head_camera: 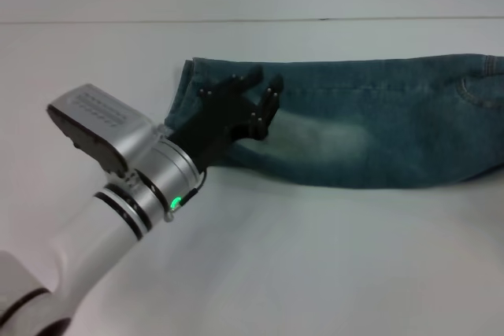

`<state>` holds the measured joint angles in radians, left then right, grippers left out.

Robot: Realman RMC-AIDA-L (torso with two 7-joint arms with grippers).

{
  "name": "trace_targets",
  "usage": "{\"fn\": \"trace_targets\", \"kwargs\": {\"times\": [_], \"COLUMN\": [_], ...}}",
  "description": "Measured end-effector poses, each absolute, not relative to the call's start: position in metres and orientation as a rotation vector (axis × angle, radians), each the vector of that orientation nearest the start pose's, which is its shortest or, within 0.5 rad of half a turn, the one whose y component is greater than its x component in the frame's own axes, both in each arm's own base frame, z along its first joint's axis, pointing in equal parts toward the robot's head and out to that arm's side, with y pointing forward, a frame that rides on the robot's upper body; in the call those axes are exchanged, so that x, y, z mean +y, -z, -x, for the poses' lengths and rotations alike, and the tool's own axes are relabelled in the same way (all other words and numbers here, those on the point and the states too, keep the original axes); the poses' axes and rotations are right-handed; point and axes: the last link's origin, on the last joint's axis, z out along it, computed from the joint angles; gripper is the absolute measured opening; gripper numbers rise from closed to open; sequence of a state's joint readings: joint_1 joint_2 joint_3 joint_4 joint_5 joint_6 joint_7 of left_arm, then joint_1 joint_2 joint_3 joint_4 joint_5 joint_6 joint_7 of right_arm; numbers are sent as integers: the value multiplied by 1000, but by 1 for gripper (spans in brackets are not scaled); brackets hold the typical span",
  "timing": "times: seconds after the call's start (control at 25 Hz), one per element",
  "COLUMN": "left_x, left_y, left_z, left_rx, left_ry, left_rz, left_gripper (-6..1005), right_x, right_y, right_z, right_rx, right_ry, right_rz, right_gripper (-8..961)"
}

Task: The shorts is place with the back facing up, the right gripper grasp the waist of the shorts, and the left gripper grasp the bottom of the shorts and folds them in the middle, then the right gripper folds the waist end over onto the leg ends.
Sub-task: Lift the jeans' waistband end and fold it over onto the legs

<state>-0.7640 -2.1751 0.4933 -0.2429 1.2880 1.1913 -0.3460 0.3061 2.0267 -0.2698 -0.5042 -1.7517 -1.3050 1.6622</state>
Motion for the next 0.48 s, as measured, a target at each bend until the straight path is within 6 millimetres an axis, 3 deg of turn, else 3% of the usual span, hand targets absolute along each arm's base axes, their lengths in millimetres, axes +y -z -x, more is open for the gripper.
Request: {"fn": "trace_targets", "kwargs": {"times": [0.32,0.48], "left_x": [334,334], "left_y": [149,156], "left_z": [194,187], "left_rx": [-599,-571], "left_ry": [798,772], "left_rz": [2073,2129], "left_gripper": [297,138], "right_x": [268,278], "right_y": [-73,-69], "right_z": [-376,-355], "right_rx": [1370,1344], "right_ry": [-1198,-1275], "right_rz": [1710,1787], "right_gripper": [83,84]}}
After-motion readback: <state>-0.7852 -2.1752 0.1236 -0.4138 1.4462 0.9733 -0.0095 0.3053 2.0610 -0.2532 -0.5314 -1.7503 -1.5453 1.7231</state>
